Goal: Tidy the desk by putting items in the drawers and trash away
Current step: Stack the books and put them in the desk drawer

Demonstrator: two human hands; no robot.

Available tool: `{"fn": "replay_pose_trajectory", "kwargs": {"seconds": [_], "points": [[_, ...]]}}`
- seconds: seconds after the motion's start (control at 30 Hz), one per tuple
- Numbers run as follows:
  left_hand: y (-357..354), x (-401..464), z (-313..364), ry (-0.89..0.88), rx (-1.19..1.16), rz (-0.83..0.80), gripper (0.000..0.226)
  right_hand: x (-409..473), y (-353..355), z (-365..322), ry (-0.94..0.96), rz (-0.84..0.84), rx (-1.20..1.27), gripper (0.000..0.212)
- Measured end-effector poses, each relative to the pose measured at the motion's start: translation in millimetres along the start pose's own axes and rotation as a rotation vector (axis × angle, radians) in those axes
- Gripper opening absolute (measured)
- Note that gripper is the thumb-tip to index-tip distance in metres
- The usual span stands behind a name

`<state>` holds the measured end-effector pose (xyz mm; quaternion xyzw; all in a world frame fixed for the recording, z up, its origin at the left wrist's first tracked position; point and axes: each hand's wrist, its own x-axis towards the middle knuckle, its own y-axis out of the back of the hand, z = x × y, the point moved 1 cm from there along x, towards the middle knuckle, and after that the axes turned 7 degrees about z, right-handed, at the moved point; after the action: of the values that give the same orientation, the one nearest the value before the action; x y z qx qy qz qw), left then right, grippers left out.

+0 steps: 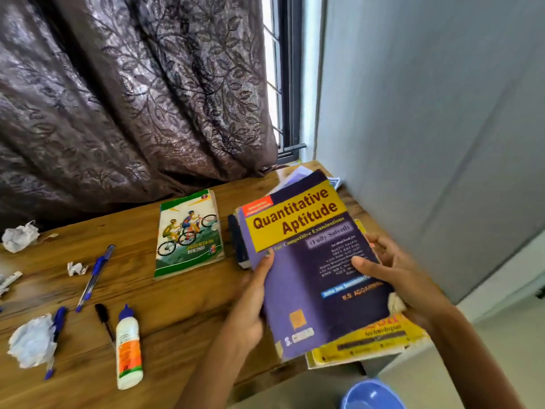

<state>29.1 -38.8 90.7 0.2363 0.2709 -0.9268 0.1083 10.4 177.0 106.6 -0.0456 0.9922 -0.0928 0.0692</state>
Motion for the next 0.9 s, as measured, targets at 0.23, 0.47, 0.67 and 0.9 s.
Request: {"fn": "replay_pose_trajectory", "kwargs": {"seconds": [0.23,0.47,0.67,0.9], "points": [[-35,43,-40,-0.030,0.239,0.012,0.033,27,66,43,-0.097,0.083,-0.095,0.088],[-32,31,-73,-0.039,0.407,0.090,0.028,44,87,82,-0.091,0.184,-0.807,0.068],[-16,14,-94,-0.223,0.367,0.284,0.020,22,66,71,0.317,0.551,-1.140,0.053],[34,-14,-149,-0.486,0.595,0.557,0.031,-39,14,95,0.828,0.325,-0.861,0.011]]}}
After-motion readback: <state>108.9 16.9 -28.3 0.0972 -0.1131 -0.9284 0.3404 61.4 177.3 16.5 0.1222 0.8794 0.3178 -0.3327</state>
